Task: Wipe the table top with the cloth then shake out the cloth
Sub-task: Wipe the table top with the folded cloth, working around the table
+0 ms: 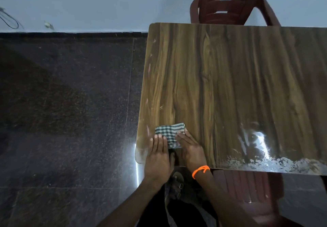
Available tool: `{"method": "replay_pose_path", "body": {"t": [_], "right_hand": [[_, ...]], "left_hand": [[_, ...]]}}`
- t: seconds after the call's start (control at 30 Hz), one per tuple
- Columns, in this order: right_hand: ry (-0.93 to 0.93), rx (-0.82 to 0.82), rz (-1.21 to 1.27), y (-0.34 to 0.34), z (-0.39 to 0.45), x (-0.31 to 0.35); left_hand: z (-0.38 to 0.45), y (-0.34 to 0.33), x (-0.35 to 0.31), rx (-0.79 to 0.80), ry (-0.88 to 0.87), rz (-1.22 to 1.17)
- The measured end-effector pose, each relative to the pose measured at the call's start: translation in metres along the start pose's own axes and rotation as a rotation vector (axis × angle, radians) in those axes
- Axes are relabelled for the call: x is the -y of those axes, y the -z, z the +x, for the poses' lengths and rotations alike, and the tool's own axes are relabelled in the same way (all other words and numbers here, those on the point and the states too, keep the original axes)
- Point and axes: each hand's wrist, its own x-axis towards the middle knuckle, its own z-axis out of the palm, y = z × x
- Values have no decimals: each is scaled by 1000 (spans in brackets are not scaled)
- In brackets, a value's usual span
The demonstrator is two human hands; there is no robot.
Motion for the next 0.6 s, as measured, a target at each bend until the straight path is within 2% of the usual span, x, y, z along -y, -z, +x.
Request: {"method": "replay_pose_path", "body": {"t": [0.17, 0.3, 0.47, 0.6], "right_hand": [[-77, -103, 49, 15, -4, -25], [-135, -187, 59, 3, 22, -20], [-54, -123, 17, -20, 24, 15], [4, -49, 2, -34, -8, 36]], "left_hand": [[14, 4, -38, 60, 43, -2], [39, 14, -31, 49, 37, 80], [22, 14, 5, 71, 96, 141], [-27, 4, 17, -7, 129, 68]]}}
